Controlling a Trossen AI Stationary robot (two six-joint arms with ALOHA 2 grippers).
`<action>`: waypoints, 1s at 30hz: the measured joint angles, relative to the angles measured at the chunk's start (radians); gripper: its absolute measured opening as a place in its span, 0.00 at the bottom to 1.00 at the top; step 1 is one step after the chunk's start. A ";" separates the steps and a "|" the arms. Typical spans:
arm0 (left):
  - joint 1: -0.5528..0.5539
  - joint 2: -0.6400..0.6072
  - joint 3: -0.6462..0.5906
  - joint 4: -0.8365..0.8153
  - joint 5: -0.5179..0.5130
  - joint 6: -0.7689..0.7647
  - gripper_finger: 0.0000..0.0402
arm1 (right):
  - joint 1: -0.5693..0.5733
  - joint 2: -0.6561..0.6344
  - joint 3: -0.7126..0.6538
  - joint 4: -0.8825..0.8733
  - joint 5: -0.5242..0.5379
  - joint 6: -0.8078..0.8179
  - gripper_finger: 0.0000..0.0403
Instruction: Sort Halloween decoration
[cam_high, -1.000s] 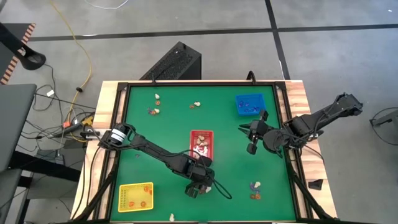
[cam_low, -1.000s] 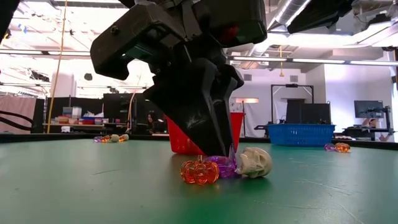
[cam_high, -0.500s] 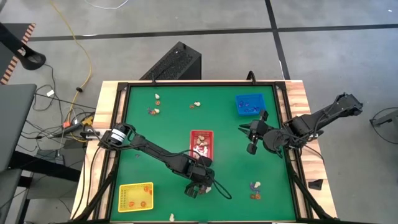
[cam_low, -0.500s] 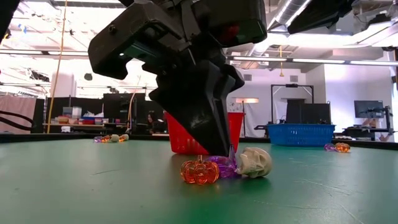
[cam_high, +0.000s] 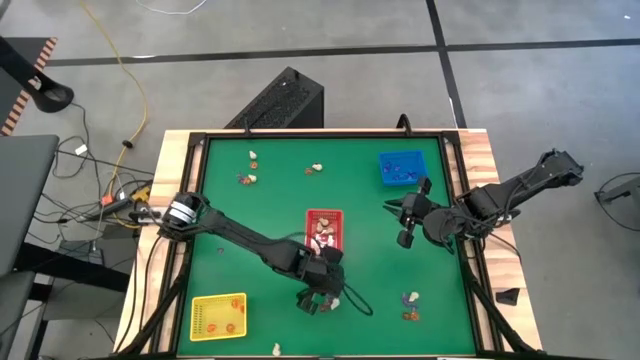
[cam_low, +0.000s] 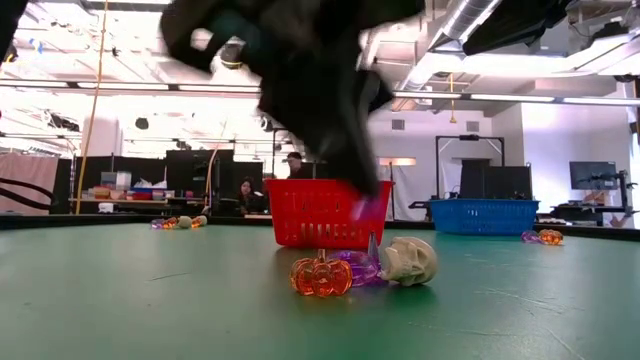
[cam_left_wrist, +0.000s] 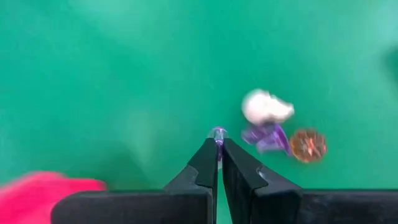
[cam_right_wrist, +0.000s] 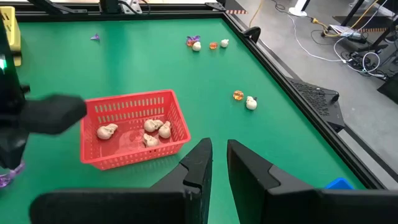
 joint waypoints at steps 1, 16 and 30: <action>0.010 -0.021 0.000 0.008 0.000 0.012 0.00 | 0.000 0.000 0.000 0.000 0.000 -0.001 0.20; 0.450 0.062 -0.022 0.757 0.011 0.050 0.00 | 0.138 -0.079 0.015 0.000 0.084 -0.049 0.20; 0.653 0.472 0.558 0.617 0.086 -0.253 0.00 | 0.213 -0.088 0.015 -0.007 0.210 -0.103 0.20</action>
